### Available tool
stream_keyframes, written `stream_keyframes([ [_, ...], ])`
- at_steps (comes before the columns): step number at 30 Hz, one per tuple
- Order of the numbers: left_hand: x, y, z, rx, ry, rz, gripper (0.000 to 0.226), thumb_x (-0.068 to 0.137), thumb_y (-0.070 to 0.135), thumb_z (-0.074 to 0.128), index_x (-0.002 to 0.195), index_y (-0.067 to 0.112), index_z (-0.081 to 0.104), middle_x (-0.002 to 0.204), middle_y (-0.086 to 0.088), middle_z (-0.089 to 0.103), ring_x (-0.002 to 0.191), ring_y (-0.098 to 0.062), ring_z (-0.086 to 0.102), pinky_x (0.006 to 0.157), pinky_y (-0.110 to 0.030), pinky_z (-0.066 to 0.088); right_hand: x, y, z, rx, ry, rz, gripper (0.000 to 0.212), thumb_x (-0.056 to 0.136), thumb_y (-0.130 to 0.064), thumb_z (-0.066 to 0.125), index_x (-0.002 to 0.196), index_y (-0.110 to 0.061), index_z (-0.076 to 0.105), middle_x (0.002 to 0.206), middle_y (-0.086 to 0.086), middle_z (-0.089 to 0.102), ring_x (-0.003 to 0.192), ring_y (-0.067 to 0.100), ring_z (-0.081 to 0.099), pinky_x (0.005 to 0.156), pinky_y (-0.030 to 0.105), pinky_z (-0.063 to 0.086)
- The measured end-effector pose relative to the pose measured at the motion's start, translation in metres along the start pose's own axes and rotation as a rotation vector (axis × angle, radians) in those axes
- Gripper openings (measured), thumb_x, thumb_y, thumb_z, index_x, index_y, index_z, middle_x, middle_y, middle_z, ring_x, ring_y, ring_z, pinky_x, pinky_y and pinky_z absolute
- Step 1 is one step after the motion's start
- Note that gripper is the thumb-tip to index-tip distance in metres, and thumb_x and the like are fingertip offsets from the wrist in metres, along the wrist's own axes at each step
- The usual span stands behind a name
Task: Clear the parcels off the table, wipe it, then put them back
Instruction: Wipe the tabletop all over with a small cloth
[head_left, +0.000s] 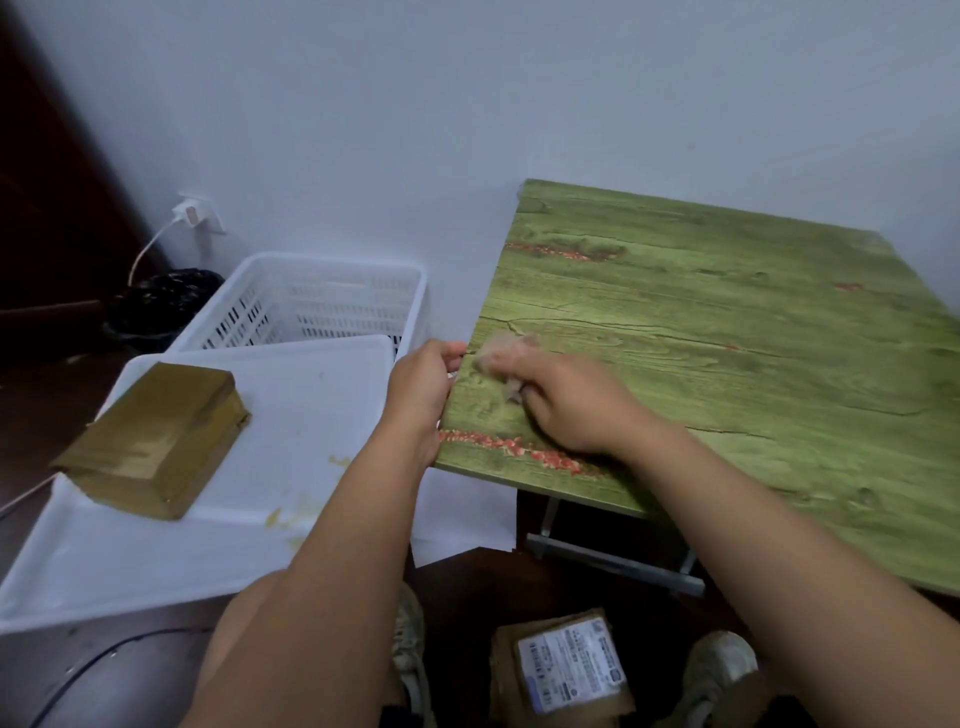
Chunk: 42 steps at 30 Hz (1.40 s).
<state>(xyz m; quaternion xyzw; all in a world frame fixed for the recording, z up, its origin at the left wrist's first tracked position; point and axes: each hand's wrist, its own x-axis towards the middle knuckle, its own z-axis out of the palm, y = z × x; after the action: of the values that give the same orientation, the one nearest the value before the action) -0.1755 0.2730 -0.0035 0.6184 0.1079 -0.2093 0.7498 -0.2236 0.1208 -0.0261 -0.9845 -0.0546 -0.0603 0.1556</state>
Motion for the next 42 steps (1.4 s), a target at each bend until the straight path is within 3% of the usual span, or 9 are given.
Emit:
stream_keyframes([
  [3, 0.000, 0.001, 0.000, -0.005, -0.008, -0.001, 0.024, 0.094, 0.011, 0.046, 0.079, 0.013, 0.065, 0.063, 0.006, 0.065, 0.041, -0.005, 0.058, 0.039, -0.015, 0.043, -0.011, 0.013, -0.007, 0.010, -0.026, -0.064, 0.041, 0.097, -0.021, 0.044, 0.134, -0.036, 0.055, 0.136, -0.008, 0.058, 0.114, 0.015, 0.060, 0.094, 0.032, 0.048],
  [7, -0.002, 0.001, 0.000, -0.003, -0.007, 0.005, 0.027, 0.094, 0.010, 0.045, 0.075, 0.013, 0.065, 0.050, 0.010, 0.063, 0.039, -0.005, 0.057, 0.038, -0.014, 0.042, 0.012, 0.036, -0.018, -0.066, 0.055, 0.220, 0.045, 0.099, -0.017, 0.042, 0.136, -0.040, 0.052, 0.132, 0.002, 0.062, 0.110, 0.028, 0.060, 0.082, 0.033, 0.046],
  [10, -0.002, 0.001, 0.001, -0.004, 0.004, -0.006, 0.024, 0.094, 0.011, 0.047, 0.077, 0.013, 0.065, 0.060, 0.006, 0.062, 0.042, -0.006, 0.057, 0.040, -0.015, 0.043, 0.006, 0.004, -0.010, -0.051, 0.033, 0.104, 0.046, 0.097, -0.015, 0.043, 0.134, -0.041, 0.053, 0.128, -0.003, 0.064, 0.106, 0.024, 0.062, 0.074, 0.031, 0.046],
  [13, -0.002, 0.002, 0.001, -0.003, 0.004, 0.004, 0.024, 0.094, 0.011, 0.046, 0.080, 0.013, 0.066, 0.062, 0.006, 0.062, 0.041, -0.004, 0.057, 0.038, -0.013, 0.042, -0.031, -0.015, -0.002, 0.008, -0.027, -0.047, 0.047, 0.094, -0.027, 0.036, 0.137, -0.041, 0.050, 0.140, -0.008, 0.055, 0.123, 0.020, 0.056, 0.088, 0.034, 0.050],
  [18, -0.007, 0.001, 0.001, -0.002, -0.007, 0.012, 0.026, 0.094, 0.010, 0.046, 0.076, 0.012, 0.064, 0.048, 0.009, 0.061, 0.037, -0.004, 0.056, 0.037, -0.014, 0.042, -0.032, 0.017, -0.015, -0.092, 0.057, 0.159, 0.043, 0.099, -0.022, 0.044, 0.138, -0.040, 0.049, 0.139, -0.005, 0.056, 0.116, 0.024, 0.060, 0.083, 0.033, 0.049],
  [23, -0.005, 0.001, 0.001, 0.024, 0.020, 0.008, 0.020, 0.094, 0.012, 0.048, 0.079, 0.012, 0.062, 0.068, 0.001, 0.061, 0.043, -0.009, 0.056, 0.038, -0.013, 0.042, -0.052, -0.013, 0.002, 0.030, -0.023, -0.032, 0.045, 0.092, -0.026, 0.041, 0.133, -0.038, 0.056, 0.141, -0.007, 0.054, 0.129, 0.018, 0.052, 0.094, 0.040, 0.050],
  [35, 0.002, -0.003, 0.003, 0.052, 0.020, 0.032, 0.019, 0.090, 0.012, 0.055, 0.076, 0.013, 0.066, 0.064, 0.004, 0.059, 0.041, -0.007, 0.055, 0.039, -0.014, 0.042, -0.059, -0.020, 0.000, 0.048, -0.122, -0.079, 0.053, 0.091, -0.030, 0.030, 0.141, -0.040, 0.045, 0.152, -0.017, 0.037, 0.140, 0.010, 0.036, 0.099, 0.041, 0.047],
  [39, 0.004, -0.005, 0.004, 0.075, 0.009, 0.044, 0.024, 0.091, 0.010, 0.053, 0.073, 0.015, 0.068, 0.055, 0.008, 0.064, 0.043, -0.007, 0.059, 0.041, -0.018, 0.046, -0.042, 0.009, -0.011, -0.021, -0.003, 0.123, 0.047, 0.099, -0.021, 0.040, 0.142, -0.039, 0.045, 0.151, -0.008, 0.042, 0.133, 0.021, 0.047, 0.093, 0.039, 0.048],
  [42, 0.009, -0.009, 0.004, 0.155, 0.023, 0.085, 0.025, 0.092, 0.003, 0.048, 0.090, 0.016, 0.068, 0.076, 0.002, 0.071, 0.060, -0.010, 0.066, 0.052, -0.023, 0.053, -0.041, -0.009, 0.002, 0.044, -0.010, 0.021, 0.048, 0.096, -0.020, 0.039, 0.140, -0.037, 0.048, 0.150, -0.009, 0.044, 0.130, 0.022, 0.050, 0.091, 0.043, 0.050],
])
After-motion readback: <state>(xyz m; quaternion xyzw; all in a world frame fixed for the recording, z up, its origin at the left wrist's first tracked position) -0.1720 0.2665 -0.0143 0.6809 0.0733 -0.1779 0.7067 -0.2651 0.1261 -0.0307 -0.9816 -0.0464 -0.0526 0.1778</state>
